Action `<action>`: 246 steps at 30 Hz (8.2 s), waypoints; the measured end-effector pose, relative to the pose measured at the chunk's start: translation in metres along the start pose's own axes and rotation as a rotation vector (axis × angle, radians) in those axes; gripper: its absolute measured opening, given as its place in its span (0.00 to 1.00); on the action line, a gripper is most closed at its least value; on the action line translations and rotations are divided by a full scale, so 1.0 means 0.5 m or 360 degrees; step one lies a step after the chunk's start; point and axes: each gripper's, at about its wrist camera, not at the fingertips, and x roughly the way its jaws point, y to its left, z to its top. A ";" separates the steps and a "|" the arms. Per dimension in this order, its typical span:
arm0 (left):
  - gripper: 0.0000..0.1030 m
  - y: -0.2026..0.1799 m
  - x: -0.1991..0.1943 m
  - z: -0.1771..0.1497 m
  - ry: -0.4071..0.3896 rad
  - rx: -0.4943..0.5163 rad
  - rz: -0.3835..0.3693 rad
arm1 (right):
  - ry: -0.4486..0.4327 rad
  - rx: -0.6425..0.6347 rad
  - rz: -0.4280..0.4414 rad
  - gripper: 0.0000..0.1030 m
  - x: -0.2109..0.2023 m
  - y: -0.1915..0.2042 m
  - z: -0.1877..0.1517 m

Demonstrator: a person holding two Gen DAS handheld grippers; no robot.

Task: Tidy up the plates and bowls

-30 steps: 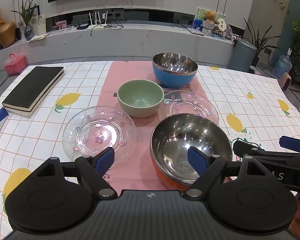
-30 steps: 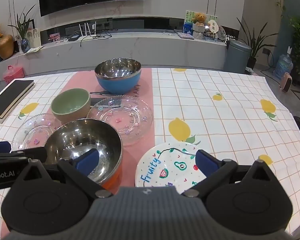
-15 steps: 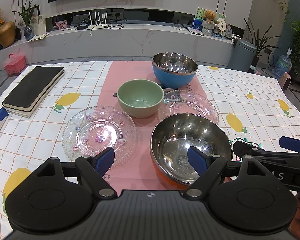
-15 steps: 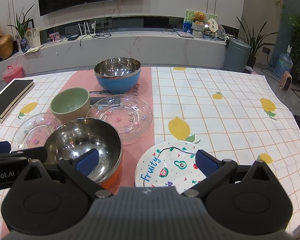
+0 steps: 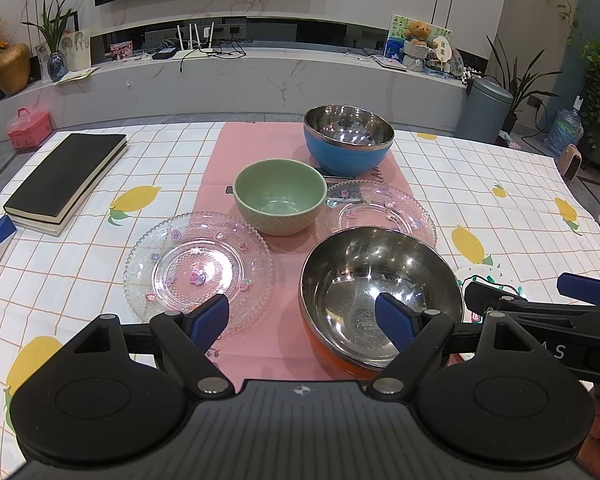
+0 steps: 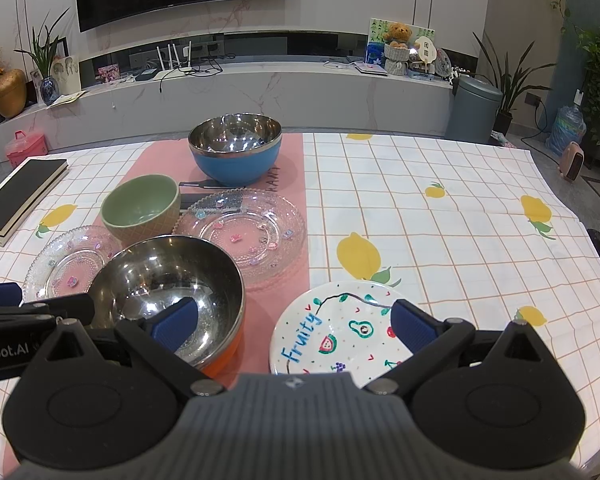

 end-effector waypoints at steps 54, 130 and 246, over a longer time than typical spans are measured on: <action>0.94 0.001 0.000 0.000 0.0000 0.0000 -0.0002 | 0.0007 0.0002 0.0003 0.98 -0.003 0.001 0.000; 0.11 0.021 0.136 0.002 0.0223 -0.0099 -0.0143 | 0.0551 0.0057 0.0522 0.10 0.189 -0.001 0.035; 0.59 0.031 0.063 0.174 0.0047 -0.0054 -0.0088 | 0.0127 0.0229 0.0413 0.96 0.058 -0.052 0.203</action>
